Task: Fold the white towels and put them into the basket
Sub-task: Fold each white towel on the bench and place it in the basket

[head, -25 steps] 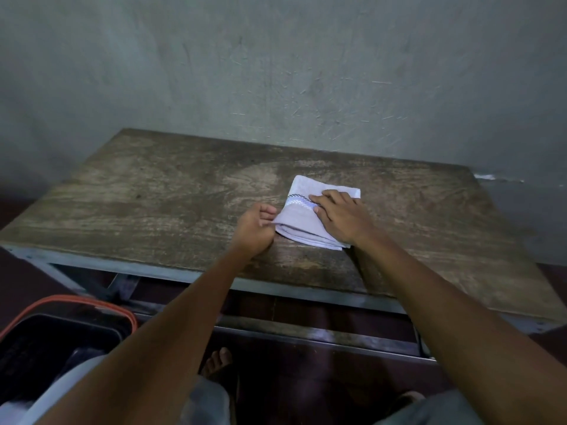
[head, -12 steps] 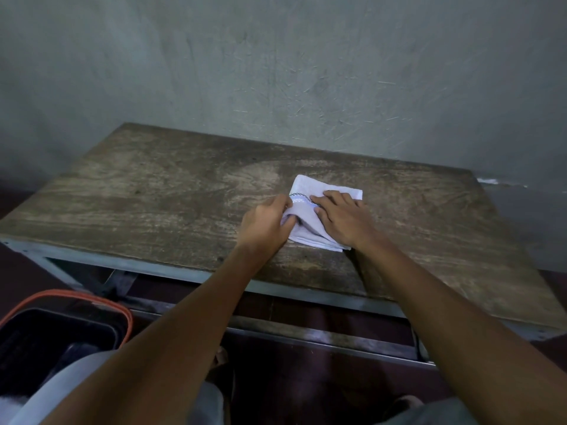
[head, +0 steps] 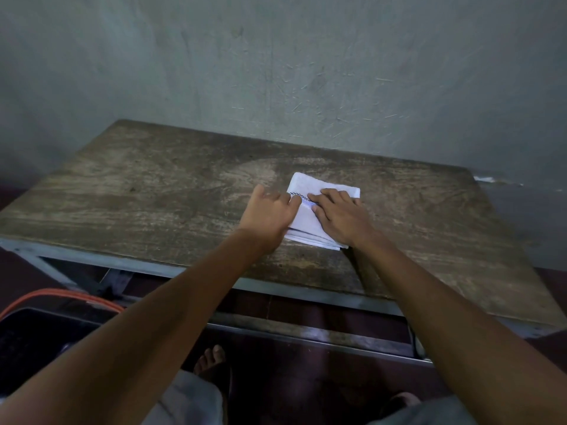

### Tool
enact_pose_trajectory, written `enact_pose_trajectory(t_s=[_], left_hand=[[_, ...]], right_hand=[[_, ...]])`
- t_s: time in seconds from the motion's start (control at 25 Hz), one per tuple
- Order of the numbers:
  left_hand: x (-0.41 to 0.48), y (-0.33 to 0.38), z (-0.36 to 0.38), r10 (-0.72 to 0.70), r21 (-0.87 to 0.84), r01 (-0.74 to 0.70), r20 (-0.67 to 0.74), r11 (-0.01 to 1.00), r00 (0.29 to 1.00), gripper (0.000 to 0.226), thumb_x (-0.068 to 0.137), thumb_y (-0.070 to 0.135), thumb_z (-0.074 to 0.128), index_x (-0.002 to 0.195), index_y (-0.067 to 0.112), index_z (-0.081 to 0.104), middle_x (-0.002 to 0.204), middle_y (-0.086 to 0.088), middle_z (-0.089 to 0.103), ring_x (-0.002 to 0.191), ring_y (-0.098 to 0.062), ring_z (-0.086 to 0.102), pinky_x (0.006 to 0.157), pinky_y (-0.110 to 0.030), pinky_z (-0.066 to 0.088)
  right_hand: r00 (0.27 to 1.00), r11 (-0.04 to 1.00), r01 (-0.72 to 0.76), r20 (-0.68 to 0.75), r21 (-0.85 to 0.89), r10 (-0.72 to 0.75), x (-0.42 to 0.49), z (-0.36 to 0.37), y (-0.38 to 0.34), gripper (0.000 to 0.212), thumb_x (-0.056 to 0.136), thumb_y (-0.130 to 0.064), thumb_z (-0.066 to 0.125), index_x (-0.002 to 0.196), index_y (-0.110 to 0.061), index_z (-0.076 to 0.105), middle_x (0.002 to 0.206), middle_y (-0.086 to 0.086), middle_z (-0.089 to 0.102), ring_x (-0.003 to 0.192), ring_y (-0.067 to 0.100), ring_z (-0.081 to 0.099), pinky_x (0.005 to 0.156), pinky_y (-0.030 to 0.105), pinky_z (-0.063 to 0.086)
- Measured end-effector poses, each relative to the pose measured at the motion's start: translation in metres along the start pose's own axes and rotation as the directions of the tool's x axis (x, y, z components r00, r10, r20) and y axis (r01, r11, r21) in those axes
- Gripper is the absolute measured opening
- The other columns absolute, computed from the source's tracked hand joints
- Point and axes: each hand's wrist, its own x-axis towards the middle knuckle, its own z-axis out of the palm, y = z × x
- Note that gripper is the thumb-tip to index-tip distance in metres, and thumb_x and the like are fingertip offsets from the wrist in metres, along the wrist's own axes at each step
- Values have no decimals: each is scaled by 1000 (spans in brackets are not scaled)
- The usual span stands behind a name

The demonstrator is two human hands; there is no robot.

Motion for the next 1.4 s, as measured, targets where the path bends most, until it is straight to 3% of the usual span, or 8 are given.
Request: enact_pose_trajectory(t_s=[0.2,0.32,0.56,0.72,0.84,1.0,1.16,1.4], left_hand=[[-2,-4,14,-15,-100,-8,-232,995,973,21,78,16,43,93,8,56,67,-6,64,48,-26,54,62,-33,34],[-10,-2,31,-35,-104,4,-301,995,953,22,80,11,48,96,6,63,61,-4,60,46,-24,51,59,-32,38],[0,-3,-1,-197,-265,219,106,939,975,44,79,24,62,117,12,43,110,-7,62,90,-30,63,83,-37,35],[-8,-3,-1,-256,-460,318,194,829,947,40,81,18,58,118,9,42,114,-12,58,95,-37,59,79,-39,42],[-20,-10,8,-150,-516,204,144,832,978,41,87,18,48,127,9,43,105,-18,61,85,-43,60,68,-41,45],[-30,-3,16,-165,-425,117,-76,897,983,35,83,28,42,108,8,58,71,-12,65,50,-38,60,40,-35,43],[-16,3,8,-332,-512,333,97,792,938,36,85,29,55,113,9,46,100,-10,61,81,-36,62,59,-36,42],[-29,1,15,-444,-641,416,128,645,887,28,80,23,57,104,11,45,91,-9,61,77,-34,59,59,-30,34]], right_hand=[[1000,1000,2,-6,8,-2,0,0,-1,43,100,-42,23,141,-35,35,148,-4,34,132,18,33,103,40,26],[1000,1000,6,-7,9,-6,0,0,0,43,100,-42,23,141,-35,34,148,-4,33,133,18,32,103,40,26],[1000,1000,7,-2,12,-7,1,1,1,44,100,-43,23,142,-34,33,149,-3,33,133,19,32,104,41,26],[1000,1000,19,-8,25,-19,-1,1,4,44,100,-43,23,142,-35,34,150,-4,32,134,18,31,106,42,26],[1000,1000,9,-3,21,-9,-1,0,2,44,100,-42,22,142,-35,34,150,-5,32,135,17,30,106,41,25],[1000,1000,-7,-11,17,7,-1,0,-1,43,100,-42,23,142,-35,34,149,-5,32,134,17,29,105,40,25],[1000,1000,-1,-11,20,1,-1,0,-1,44,100,-42,22,142,-34,34,149,-4,32,134,18,30,104,40,26],[1000,1000,13,-17,17,-13,0,1,1,43,100,-43,22,141,-35,35,149,-4,33,134,18,31,105,41,26]])
